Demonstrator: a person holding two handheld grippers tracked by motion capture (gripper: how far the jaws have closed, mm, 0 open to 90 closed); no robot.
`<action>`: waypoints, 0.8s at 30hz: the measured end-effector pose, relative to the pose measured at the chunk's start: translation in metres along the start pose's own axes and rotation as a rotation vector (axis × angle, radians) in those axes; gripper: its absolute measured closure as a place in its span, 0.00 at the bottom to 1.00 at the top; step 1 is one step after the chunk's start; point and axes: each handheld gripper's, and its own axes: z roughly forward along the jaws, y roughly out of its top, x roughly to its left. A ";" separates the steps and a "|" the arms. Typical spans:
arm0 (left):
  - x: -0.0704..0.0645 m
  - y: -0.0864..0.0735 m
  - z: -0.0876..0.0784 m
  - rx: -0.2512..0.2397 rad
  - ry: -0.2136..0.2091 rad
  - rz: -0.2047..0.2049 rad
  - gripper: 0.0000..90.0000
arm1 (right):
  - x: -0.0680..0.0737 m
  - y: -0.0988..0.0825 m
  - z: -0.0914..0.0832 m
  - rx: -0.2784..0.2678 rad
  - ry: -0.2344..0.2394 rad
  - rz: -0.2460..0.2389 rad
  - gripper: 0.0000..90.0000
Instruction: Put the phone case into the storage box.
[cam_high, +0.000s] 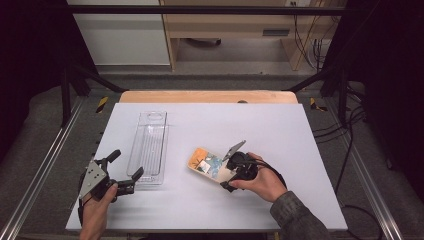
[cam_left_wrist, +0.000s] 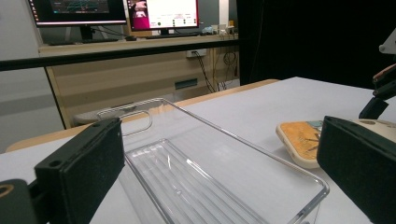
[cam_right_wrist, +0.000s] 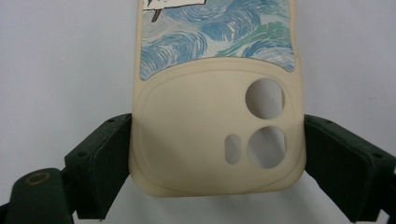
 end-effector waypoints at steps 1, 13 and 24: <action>0.000 0.000 0.000 -0.001 0.000 0.002 0.01 | 0.000 0.001 -0.001 -0.001 0.005 0.005 0.14; -0.016 0.009 0.003 0.007 -0.016 0.057 0.00 | -0.002 0.007 -0.017 0.000 0.000 0.010 0.14; -0.043 0.027 0.012 0.051 -0.001 0.195 0.00 | -0.009 0.013 -0.036 -0.009 -0.011 0.019 0.14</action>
